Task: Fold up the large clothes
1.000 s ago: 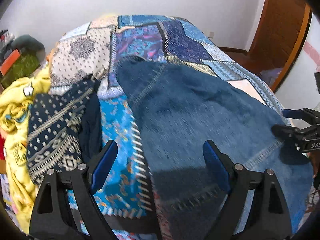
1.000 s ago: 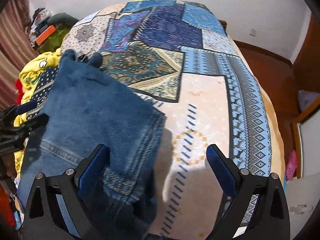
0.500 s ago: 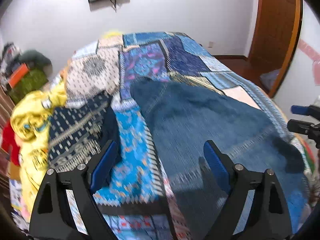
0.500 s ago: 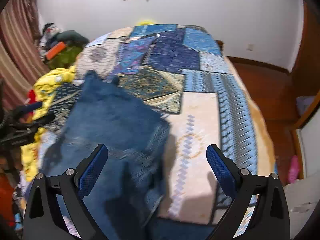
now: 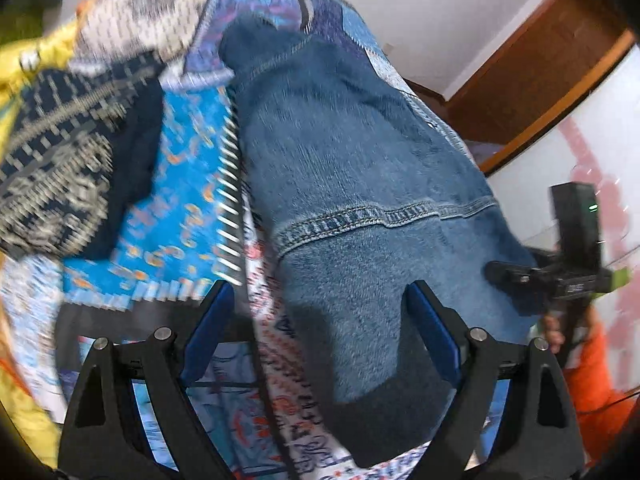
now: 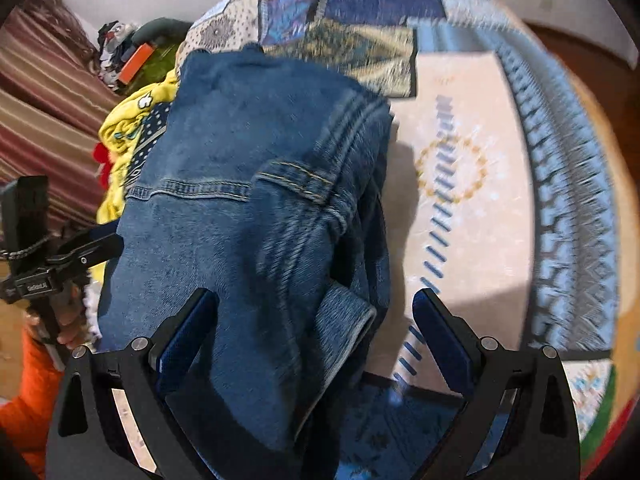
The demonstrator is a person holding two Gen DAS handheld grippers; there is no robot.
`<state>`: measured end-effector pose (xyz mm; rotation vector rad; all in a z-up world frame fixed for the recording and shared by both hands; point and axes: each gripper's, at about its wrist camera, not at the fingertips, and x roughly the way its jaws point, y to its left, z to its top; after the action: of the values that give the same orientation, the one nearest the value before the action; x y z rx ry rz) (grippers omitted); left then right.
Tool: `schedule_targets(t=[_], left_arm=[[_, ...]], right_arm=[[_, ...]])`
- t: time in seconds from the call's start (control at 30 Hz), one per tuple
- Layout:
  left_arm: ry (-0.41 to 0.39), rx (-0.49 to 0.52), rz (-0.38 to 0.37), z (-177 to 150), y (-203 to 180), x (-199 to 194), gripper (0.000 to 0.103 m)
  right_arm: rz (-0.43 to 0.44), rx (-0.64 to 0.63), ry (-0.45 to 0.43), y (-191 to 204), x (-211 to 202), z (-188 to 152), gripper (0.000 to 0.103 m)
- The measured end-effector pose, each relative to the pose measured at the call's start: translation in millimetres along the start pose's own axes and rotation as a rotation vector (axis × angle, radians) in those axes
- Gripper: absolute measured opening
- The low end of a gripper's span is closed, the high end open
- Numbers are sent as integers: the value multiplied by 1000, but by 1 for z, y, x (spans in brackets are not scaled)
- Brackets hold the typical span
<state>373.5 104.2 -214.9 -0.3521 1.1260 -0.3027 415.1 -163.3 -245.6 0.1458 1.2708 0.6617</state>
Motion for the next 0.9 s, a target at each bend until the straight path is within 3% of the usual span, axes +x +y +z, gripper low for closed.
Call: schedule_targets(t=[0.33, 0.57, 0.7, 0.9], left_arm=[[79, -176, -175, 24, 34, 42, 88], [79, -183, -236, 30, 29, 55, 78], [65, -173, -251, 27, 27, 51, 68], [0, -69, -179, 24, 2, 23, 49]], right_arm=[[242, 97, 79, -27, 31, 21, 98], [286, 96, 85, -16, 43, 28, 97], [287, 126, 62, -17, 41, 27, 84], [281, 147, 16, -15, 25, 13, 55]])
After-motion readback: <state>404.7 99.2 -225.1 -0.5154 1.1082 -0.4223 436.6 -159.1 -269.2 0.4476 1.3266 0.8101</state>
